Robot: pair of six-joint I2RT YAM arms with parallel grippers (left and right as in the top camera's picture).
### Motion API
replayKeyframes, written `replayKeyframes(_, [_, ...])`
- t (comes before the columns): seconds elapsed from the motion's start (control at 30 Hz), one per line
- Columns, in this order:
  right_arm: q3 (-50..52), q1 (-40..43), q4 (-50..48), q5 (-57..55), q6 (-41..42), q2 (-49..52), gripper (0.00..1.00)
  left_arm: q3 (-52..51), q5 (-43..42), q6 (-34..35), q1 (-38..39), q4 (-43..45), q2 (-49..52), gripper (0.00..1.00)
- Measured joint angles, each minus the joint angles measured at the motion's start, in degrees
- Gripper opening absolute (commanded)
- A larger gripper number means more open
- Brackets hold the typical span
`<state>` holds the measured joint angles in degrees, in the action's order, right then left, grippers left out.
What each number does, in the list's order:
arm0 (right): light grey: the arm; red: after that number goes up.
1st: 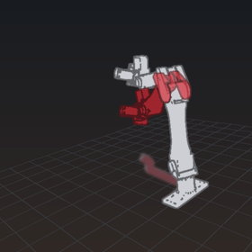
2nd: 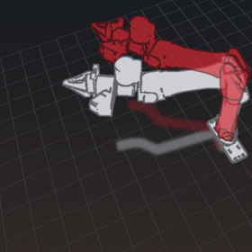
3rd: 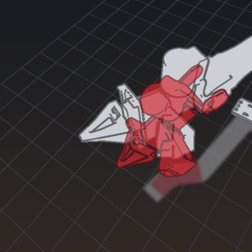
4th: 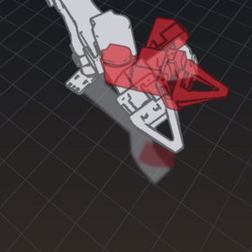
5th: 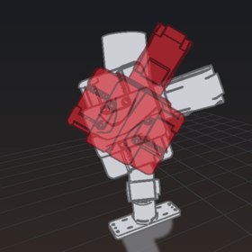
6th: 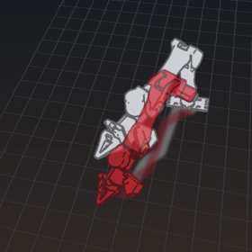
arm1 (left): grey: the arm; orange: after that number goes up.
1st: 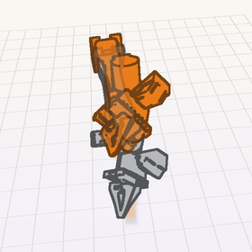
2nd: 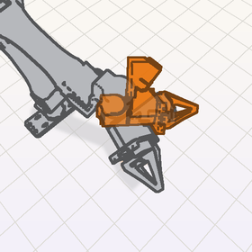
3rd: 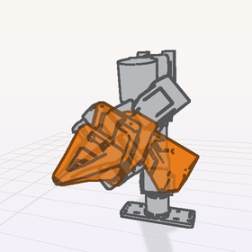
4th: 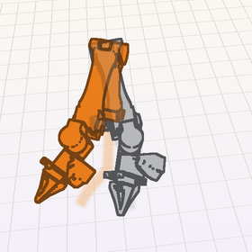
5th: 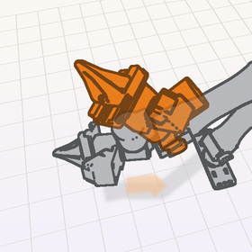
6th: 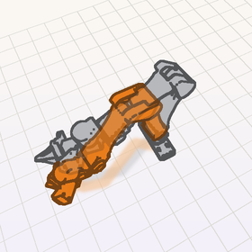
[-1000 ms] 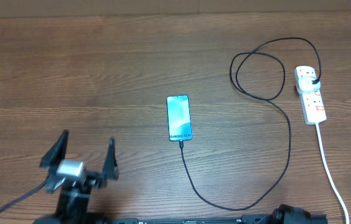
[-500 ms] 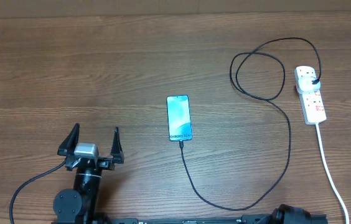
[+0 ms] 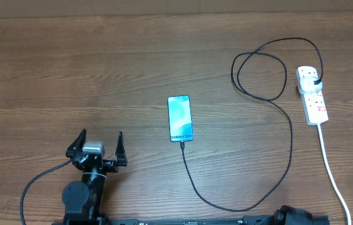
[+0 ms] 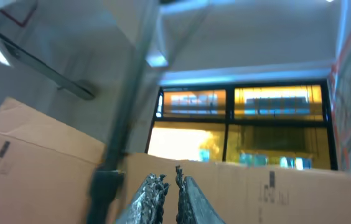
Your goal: Plug charger to phone and switch on socket
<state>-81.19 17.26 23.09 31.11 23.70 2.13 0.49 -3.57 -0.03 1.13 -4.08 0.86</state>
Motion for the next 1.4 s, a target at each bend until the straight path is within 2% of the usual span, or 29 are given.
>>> replayKeyframes(0.27, [-0.37, -1.42, 0.15, 1.55, -0.04, -1.84, 0.14, 0.0, 0.02, 0.0, 0.0, -0.02, 0.0, 1.0])
replayKeyframes(0.77, [-0.44, -19.15, 2.27, 0.79, -4.48, -1.84, 0.2, 0.0, 0.02, 0.0, 0.0, 0.0, 0.0, 1.0])
replayKeyframes(0.83, [-0.44, -21.92, 2.27, 0.55, -4.72, -1.84, 0.26, 0.0, 0.02, 0.0, 0.0, -0.02, 0.0, 1.0])
replayKeyframes(0.9, [-0.44, -23.69, 2.38, 0.33, -5.25, -1.84, 0.43, 0.0, 0.02, 0.0, 0.0, -0.02, 0.0, 1.0])
replayKeyframes(0.93, [-0.44, -24.17, 2.43, 0.17, -5.68, -1.84, 0.55, 0.0, 0.02, 0.0, 0.0, 0.0, 0.0, 1.0])
replayKeyframes(0.97, [-0.44, -24.39, 2.36, -0.02, -5.77, -1.84, 0.72, 0.0, 0.02, 0.0, 0.0, 0.0, 0.0, 1.0])
replayKeyframes(1.0, [-0.44, -24.37, 2.47, -0.04, -5.73, -1.84, 0.98, 0.0, 0.02, 0.0, 0.0, -0.02, 0.0, 1.0])
replayKeyframes(1.23, [1.97, -23.65, -1.42, -5.14, -6.14, -1.84, 1.0, 0.0, 0.02, 0.0, 0.0, -0.02, 0.0, 1.0])
replayKeyframes(1.4, [13.68, -23.67, -13.35, -19.12, -6.12, -1.84, 1.0, 0.0, 0.04, 0.0, 0.0, -0.02, 0.0, 1.0])
